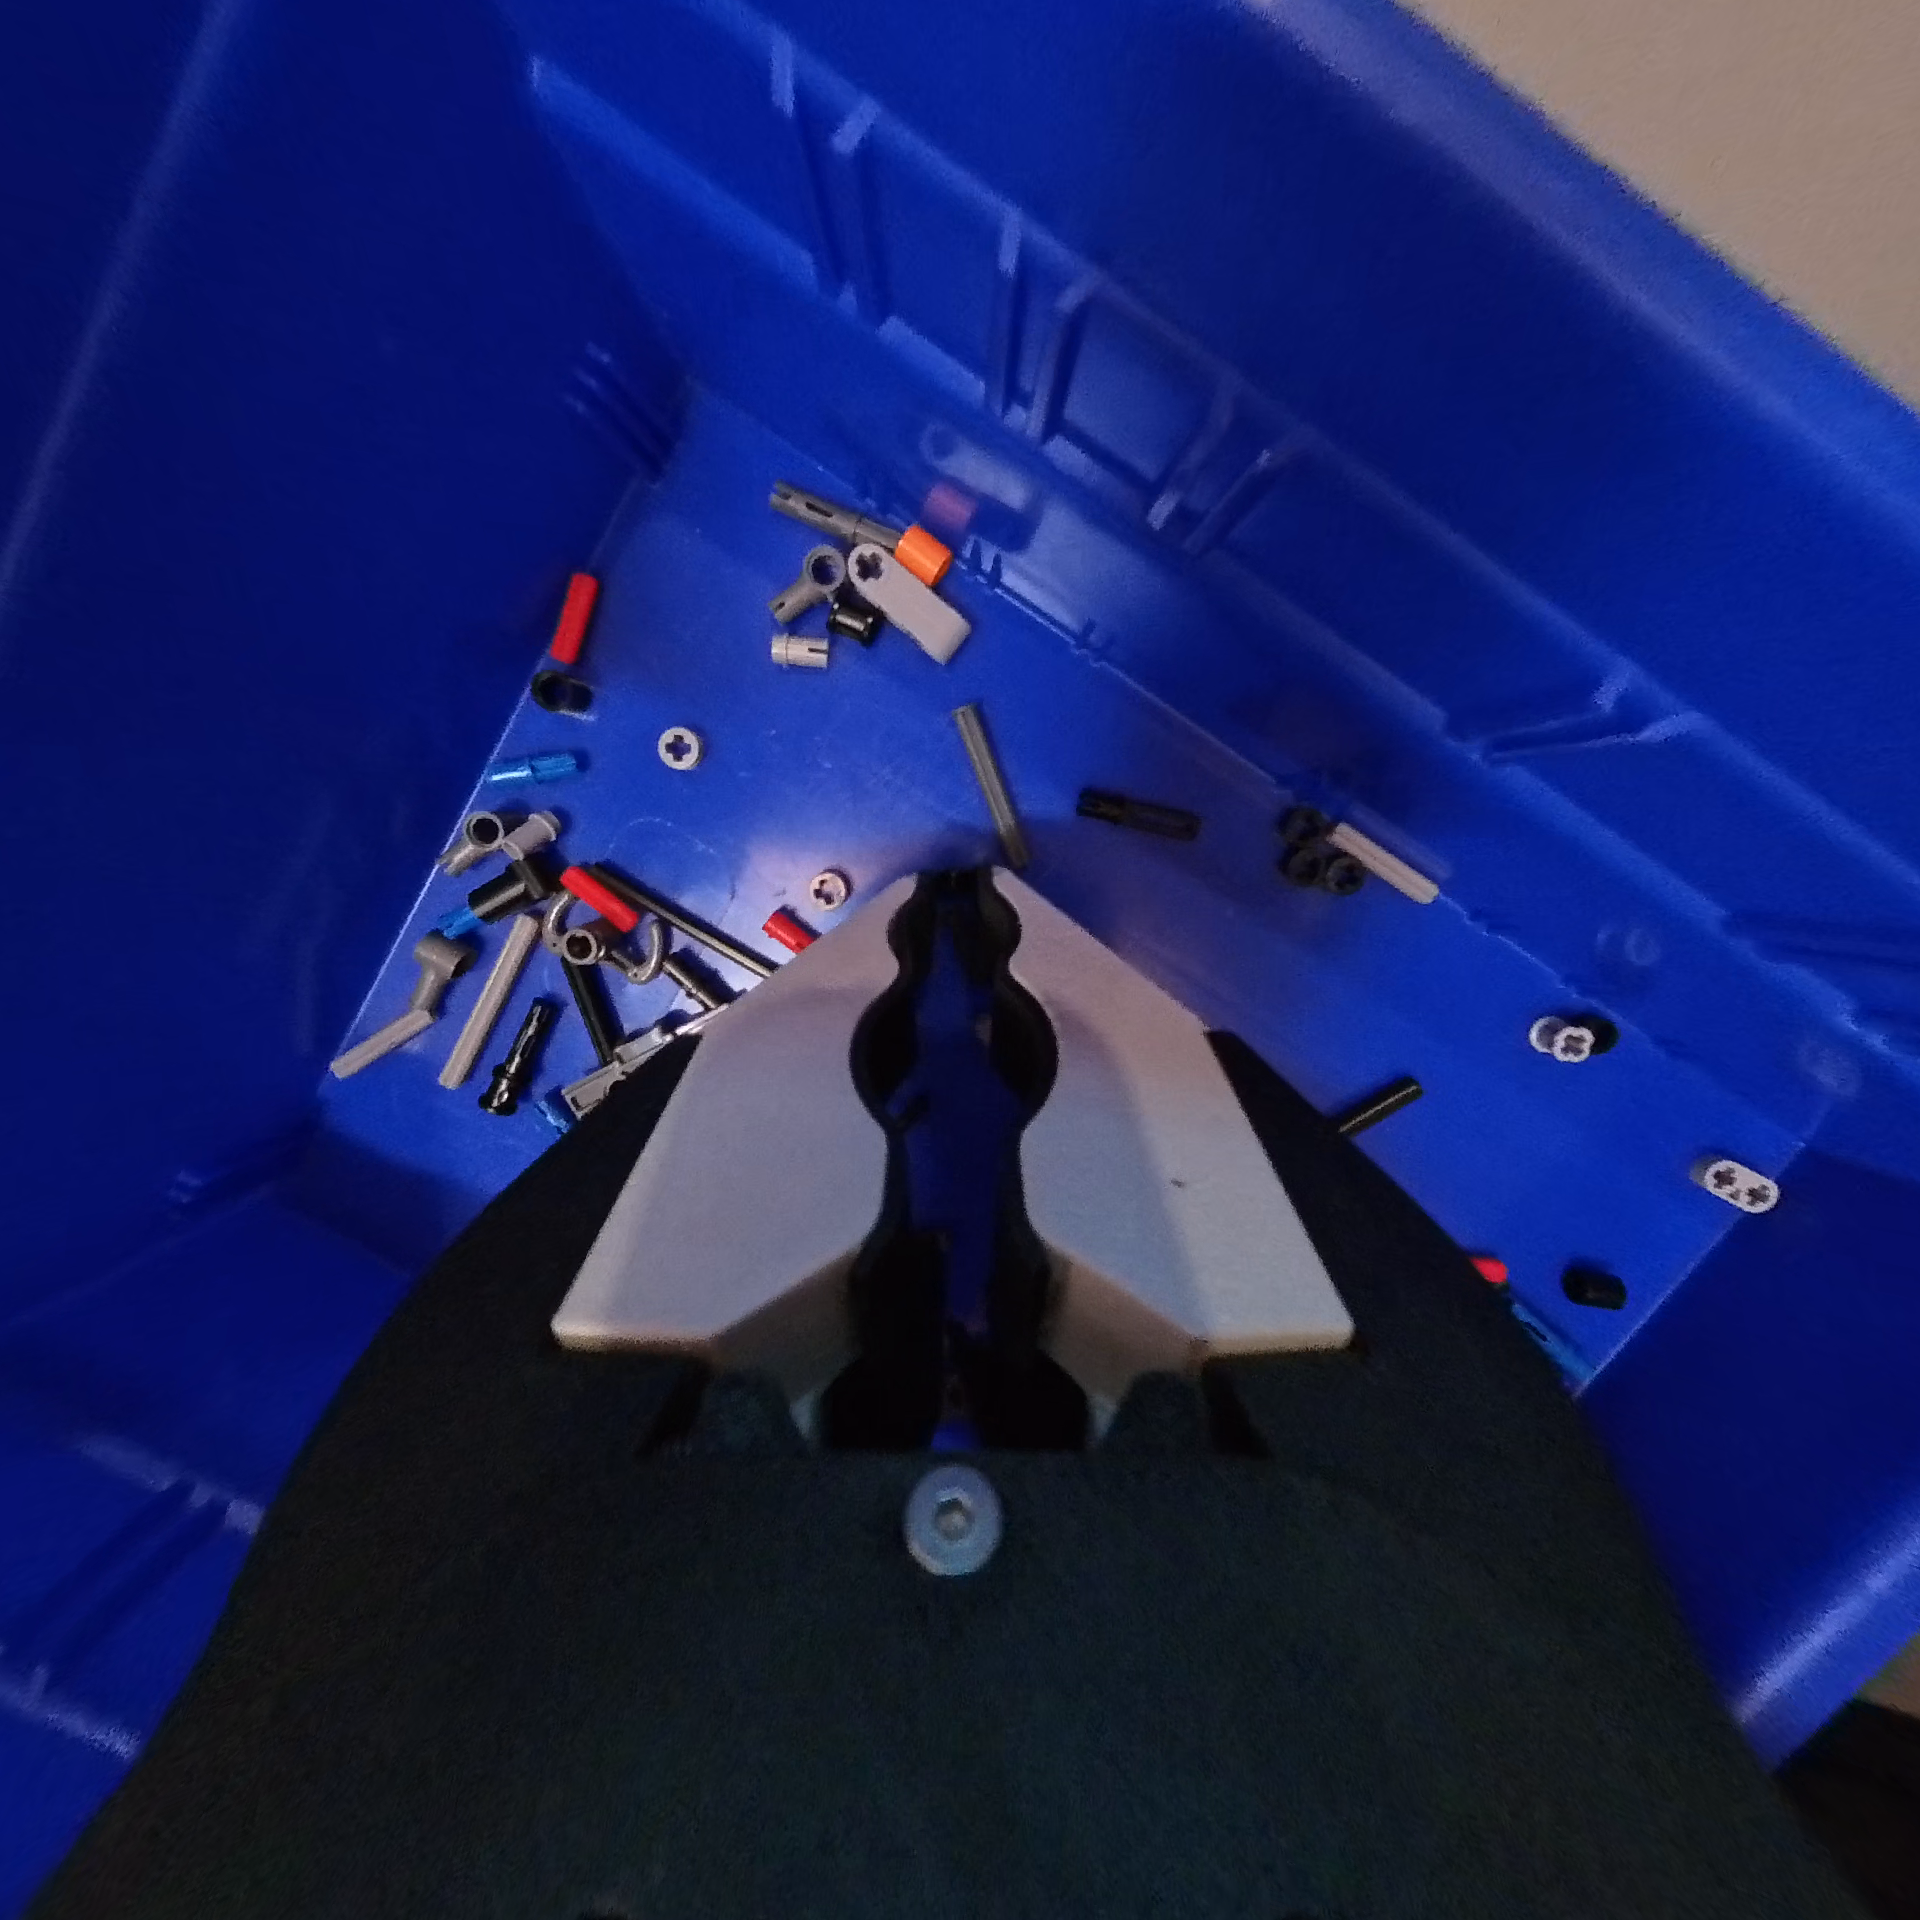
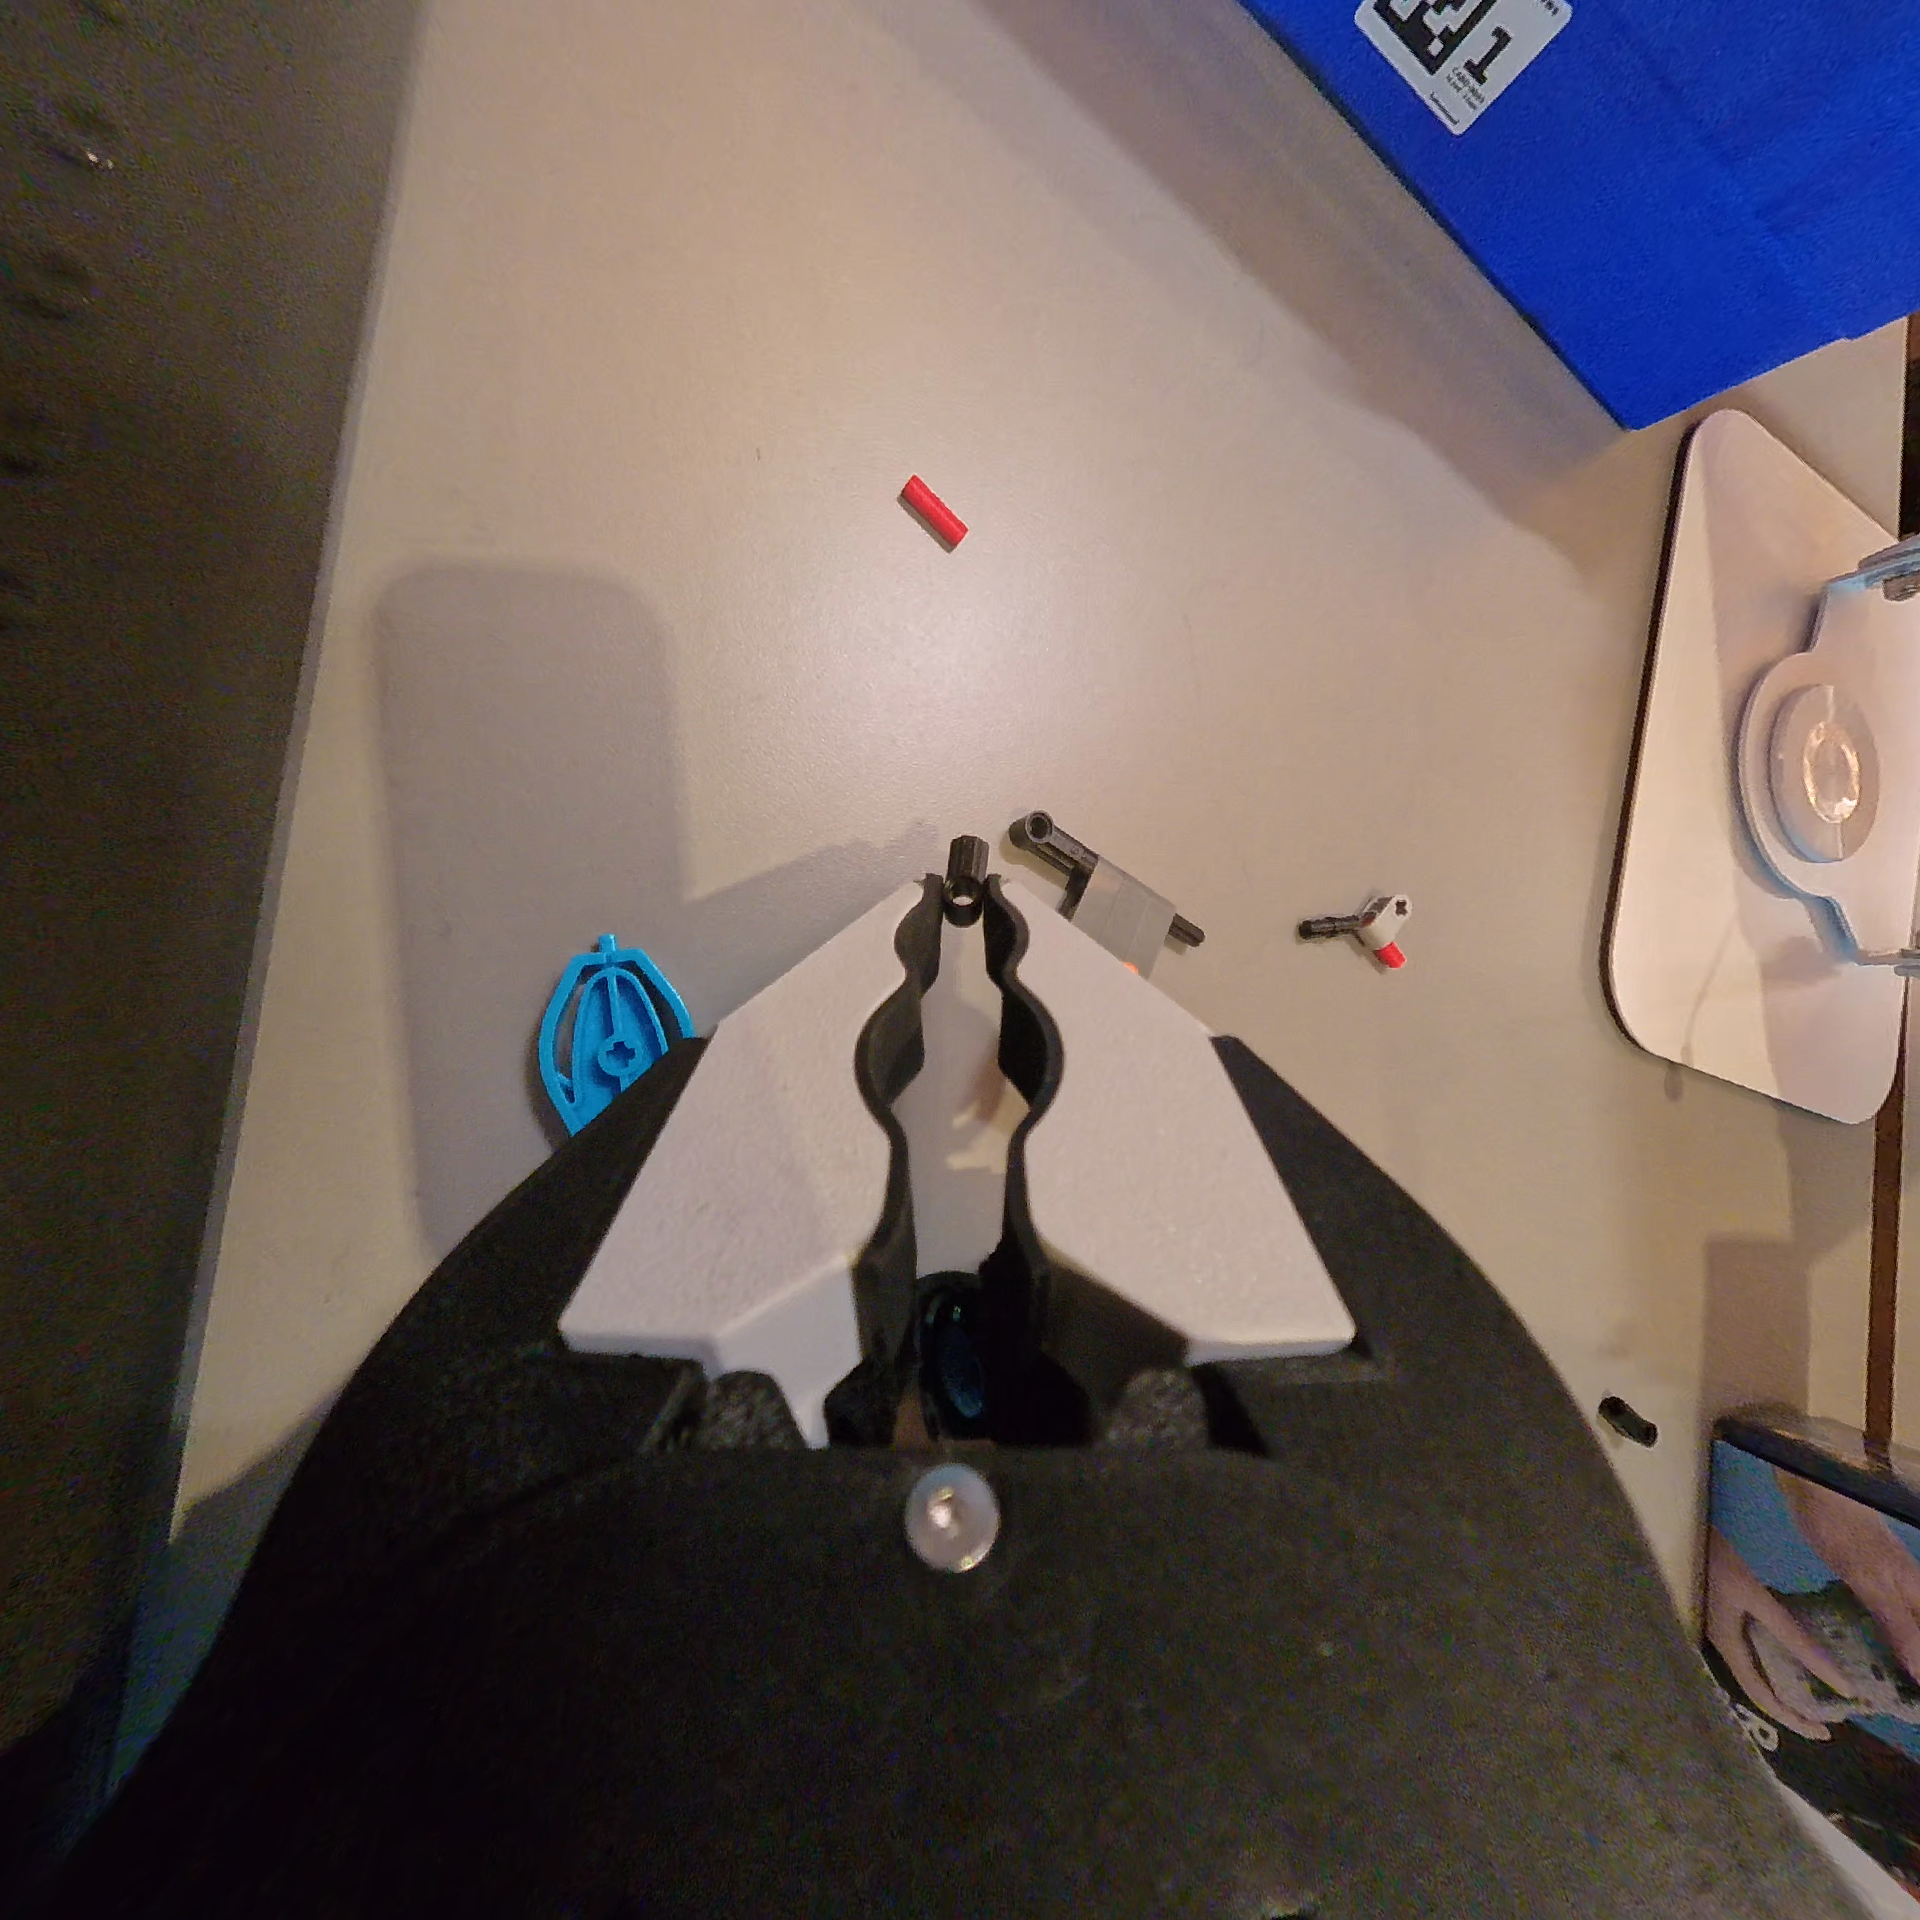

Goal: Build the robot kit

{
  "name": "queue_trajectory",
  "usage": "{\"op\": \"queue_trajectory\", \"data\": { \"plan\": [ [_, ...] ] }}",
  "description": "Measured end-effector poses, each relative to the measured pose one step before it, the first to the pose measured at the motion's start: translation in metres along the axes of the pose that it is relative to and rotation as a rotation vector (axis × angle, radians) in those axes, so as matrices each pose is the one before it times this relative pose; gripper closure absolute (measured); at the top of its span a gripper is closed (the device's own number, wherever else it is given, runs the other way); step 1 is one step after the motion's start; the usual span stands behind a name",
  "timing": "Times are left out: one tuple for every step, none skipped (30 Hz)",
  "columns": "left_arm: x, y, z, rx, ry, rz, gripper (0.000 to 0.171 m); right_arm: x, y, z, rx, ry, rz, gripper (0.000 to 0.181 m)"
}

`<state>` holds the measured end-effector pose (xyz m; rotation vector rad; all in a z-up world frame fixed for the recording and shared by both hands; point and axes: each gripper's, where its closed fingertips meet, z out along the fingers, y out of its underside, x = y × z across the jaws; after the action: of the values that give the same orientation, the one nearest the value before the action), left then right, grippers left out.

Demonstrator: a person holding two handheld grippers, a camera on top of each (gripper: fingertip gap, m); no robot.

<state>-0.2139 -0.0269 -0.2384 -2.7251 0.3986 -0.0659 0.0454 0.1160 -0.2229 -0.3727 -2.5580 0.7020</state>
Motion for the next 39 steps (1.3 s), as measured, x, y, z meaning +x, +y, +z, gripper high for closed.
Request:
{"op": "queue_trajectory", "data": {
  "plan": [
    [-0.00056, -0.00273, -0.00269, 0.01786, -0.0066, 0.0027, 0.165, 0.00006, -0.00063, -0.00001, 0.0028, -0.0015, 0.0006, 0.176],
    [-0.00087, -0.00163, -0.00380, 0.00872, -0.0075, 0.0008, 0.165, 0.00021, -0.00086, -0.00002, 0.0029, -0.0022, 0.0001, 0.176],
    [-0.00053, -0.00163, -0.00536, 0.00707, -0.0050, 0.0003, 0.165, 0.00015, -0.00082, 0.00013, 0.0011, -0.0016, -0.0022, 0.175],
    [-0.00138, -0.00305, -0.00734, 0.01425, -0.0122, -0.0007, 0.165, 0.00075, -0.00030, -0.00009, -0.0034, 0.0015, -0.0039, 0.175],
    [-0.00110, -0.00315, -0.00915, 0.00923, -0.0145, -0.0012, 0.166, 0.00220, 0.00003, -0.00037, -0.0085, 0.0093, -0.0023, 0.175],
    [0.00041, -0.00395, -0.01080, 0.00606, -0.0123, 0.0050, 0.165, 0.00294, -0.00013, -0.00097, -0.0095, 0.0141, 0.0020, 0.175],
    [0.00005, -0.00549, -0.01232, 0.00667, -0.0250, 0.0143, 0.165, 0.00139, -0.00143, -0.00106, 0.0003, 0.0059, 0.0014, 0.176],
    [-0.00005, -0.00599, -0.01354, 0.00154, -0.0293, 0.0109, 0.165, -0.00119, -0.00218, -0.00051, 0.0088, -0.0088, 0.0052, 0.176],
    [0.00172, -0.00751, -0.01397, 0.00527, -0.0205, 0.0135, 0.166, -0.00265, -0.00092, 0.00063, 0.0036, -0.0175, 0.0103, 0.175],
    [0.00202, -0.00997, -0.01408, 0.01335, -0.0238, 0.0188, 0.166, -0.00278, 0.00097, 0.00148, -0.0073, -0.0111, -0.0024, 0.175],
    [0.00293, -0.01153, -0.01338, 0.01609, -0.0200, 0.0157, 0.166, -0.00265, 0.00207, 0.00172, -0.0151, -0.0061, -0.0098, 0.175],
    [0.00500, -0.01292, -0.01153, 0.01727, -0.0108, 0.0147, 0.166, -0.00280, 0.00194, 0.00169, -0.0140, -0.0117, 0.0005, 0.175],
    [0.00680, -0.01412, -0.00901, 0.01718, -0.0057, 0.0192, 0.166, -0.00316, 0.00119, 0.00173, -0.0079, -0.0195, 0.0147, 0.175],
    [0.00787, -0.01548, -0.00595, 0.02045, -0.0047, 0.0207, 0.166, -0.00387, 0.00143, 0.00162, -0.0086, -0.0265, 0.0205, 0.171],
    [0.01014, -0.01569, -0.00233, 0.01643, 0.0087, 0.0148, 0.166, -0.00157, 0.00219, 0.00074, -0.0127, -0.0075, 0.0103, 0.168],
    [0.01084, -0.01454, 0.00067, 0.00646, 0.0083, 0.0210, 0.166, 0.00128, 0.00127, -0.00125, -0.0085, 0.0165, -0.0050, 0.166],
    [0.00868, -0.01414, 0.00236, 0.00227, -0.0093, 0.0275, 0.166, 0.00110, -0.00070, -0.00384, 0.0037, 0.0150, -0.0035, 0.164],
    [0.00986, -0.01628, 0.00324, 0.01706, 0.0016, 0.0195, 0.166, 0.00147, -0.00349, -0.00607, 0.0211, 0.0138, 0.0016, 0.163],
    [0.01273, -0.01779, 0.00538, 0.03324, 0.0253, 0.0037, 0.166, 0.00300, -0.00518, -0.00763, 0.0332, 0.0206, 0.0084, 0.163],
    [0.01224, -0.01613, 0.00848, 0.03233, 0.0269, -0.0040, 0.166, 0.00409, -0.00638, -0.00872, 0.0402, 0.0254, 0.0118, 0.162],
    [0.01084, -0.01216, 0.01111, 0.01862, 0.0196, -0.0017, 0.166, 0.00561, -0.00647, -0.00896, 0.0388, 0.0340, 0.0138, 0.163],
    [0.00890, -0.00993, 0.01230, 0.01512, 0.0136, -0.0049, 0.166, 0.00714, -0.00613, -0.00875, 0.0349, 0.0451, 0.0092, 0.163],
    [0.00889, -0.00981, 0.01273, 0.02632, 0.0209, -0.0202, 0.166, 0.00740, -0.00581, -0.00861, 0.0345, 0.0525, -0.0028, 0.163],
    [0.00985, -0.00794, 0.01276, 0.02763, 0.0312, -0.0282, 0.166, 0.00647, -0.00552, -0.00805, 0.0344, 0.0502, -0.0116, 0.162],
    [0.00844, -0.00709, 0.01182, 0.03735, 0.0236, -0.0244, 0.166, 0.00635, -0.00480, -0.00749, 0.0282, 0.0500, -0.0116, 0.162],
    [0.00770, -0.00633, 0.01075, 0.04446, 0.0251, -0.0285, 0.166, 0.00514, -0.00471, -0.00702, 0.0265, 0.0465, -0.0174, 0.162],
    [0.00798, -0.00475, 0.00937, 0.04434, 0.0342, -0.0321, 0.166, 0.00281, -0.00485, -0.00654, 0.0263, 0.0346, -0.0229, 0.162],
    [0.00830, -0.00295, 0.00816, 0.04219, 0.0401, -0.0280, 0.166, 0.00192, -0.00453, -0.00606, 0.0233, 0.0311, -0.0236, 0.162],
    [0.00607, -0.00318, 0.00630, 0.05022, 0.0298, -0.0232, 0.166, 0.00190, -0.00422, -0.00532, 0.0221, 0.0319, -0.0233, 0.162],
    [0.00629, -0.00332, 0.00481, 0.05138, 0.0353, -0.0193, 0.166, -0.00102, -0.00386, -0.00421, 0.0195, 0.0103, -0.0179, 0.163],
    [0.00678, -0.00144, 0.00454, 0.03587, 0.0423, -0.0239, 0.166, -0.00259, -0.00287, -0.00263, 0.0136, -0.0009, -0.0150, 0.163],
    [0.00510, 0.00059, 0.00437, 0.02073, 0.0318, -0.0212, 0.165, -0.00170, -0.00168, -0.00143, 0.0059, 0.0048, -0.0184, 0.163],
    [0.00357, 0.00141, 0.00387, 0.01153, 0.0223, -0.0114, 0.165, -0.00287, -0.00067, -0.00048, -0.0007, -0.0044, -0.0213, 0.165],
    [0.00390, 0.00114, 0.00328, 0.00850, 0.0265, -0.0077, 0.165, -0.00447, -0.00029, -0.00005, -0.0013, -0.0168, -0.0187, 0.165],
    [0.00292, -0.00020, 0.00270, 0.01361, 0.0240, -0.0113, 0.165, -0.00325, -0.00126, -0.00049, 0.0079, -0.0105, -0.0149, 0.166],
    [0.00326, -0.00010, 0.00233, 0.00849, 0.0285, -0.0094, 0.165, -0.00349, -0.00129, -0.00062, 0.0091, -0.0156, -0.0106, 0.167],
    [0.00431, 0.00080, 0.00238, -0.00198, 0.0364, -0.0049, 0.165, -0.00382, -0.00092, -0.00051, 0.0056, -0.0198, -0.0131, 0.167],
    [0.00354, 0.00040, 0.00210, -0.00317, 0.0308, 0.0003, 0.165, -0.00267, -0.00062, -0.00080, 0.0022, -0.0109, -0.0209, 0.168],
    [0.00251, -0.00009, 0.00152, -0.00513, 0.0247, 0.0044, 0.165, -0.00296, -0.00071, -0.00096, 0.0003, -0.0140, -0.0231, 0.168]
  ]
}}
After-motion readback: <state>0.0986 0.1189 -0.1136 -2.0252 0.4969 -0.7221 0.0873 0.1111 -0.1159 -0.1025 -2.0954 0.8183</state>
